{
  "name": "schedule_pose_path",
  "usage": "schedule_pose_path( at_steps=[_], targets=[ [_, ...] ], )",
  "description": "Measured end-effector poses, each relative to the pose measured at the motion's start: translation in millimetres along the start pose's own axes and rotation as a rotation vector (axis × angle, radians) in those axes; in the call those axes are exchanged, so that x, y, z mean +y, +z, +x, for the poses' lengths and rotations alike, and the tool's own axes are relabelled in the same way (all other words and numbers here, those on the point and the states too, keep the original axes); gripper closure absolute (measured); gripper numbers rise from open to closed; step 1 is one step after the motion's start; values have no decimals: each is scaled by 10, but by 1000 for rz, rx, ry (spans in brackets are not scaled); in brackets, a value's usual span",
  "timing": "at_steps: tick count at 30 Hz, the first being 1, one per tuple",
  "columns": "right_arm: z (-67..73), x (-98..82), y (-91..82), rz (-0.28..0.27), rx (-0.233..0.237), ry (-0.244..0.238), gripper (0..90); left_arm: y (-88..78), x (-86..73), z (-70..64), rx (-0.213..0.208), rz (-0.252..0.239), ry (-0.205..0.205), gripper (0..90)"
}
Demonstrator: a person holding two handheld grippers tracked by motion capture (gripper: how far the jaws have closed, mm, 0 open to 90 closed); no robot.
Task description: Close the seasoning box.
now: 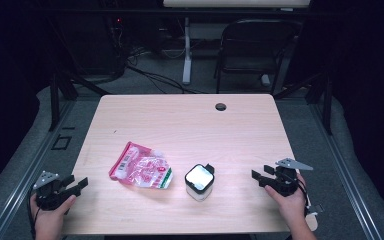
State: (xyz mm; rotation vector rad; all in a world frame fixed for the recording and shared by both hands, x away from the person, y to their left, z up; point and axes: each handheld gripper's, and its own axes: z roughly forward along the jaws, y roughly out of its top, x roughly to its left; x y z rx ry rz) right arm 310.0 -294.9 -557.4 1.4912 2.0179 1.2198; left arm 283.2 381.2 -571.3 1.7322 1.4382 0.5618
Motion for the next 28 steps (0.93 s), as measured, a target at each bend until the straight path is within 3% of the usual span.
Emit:
schedule_pose_path(
  at_steps=[4,7,15,18,22,28],
  targets=[
    [18,-21,50,29,8,-22,394,7,-20,48,4,-2,-13,396],
    [26,-33,81,44,6,-32,395,-12,-43,103,36,-19,-26,395],
    [-5,-40,78,41,17,-16,396,-67,-127,308,97,-83,-129,393],
    [-5,-40,77,39,18,-13,396,-69,-163,376,101,-82,-166,386],
    [5,-41,84,41,21,-23,397,-71,-188,413,98,-77,-185,391],
    [-1,-41,80,42,19,-20,397,-70,-179,411,96,-90,-178,390]
  ],
)
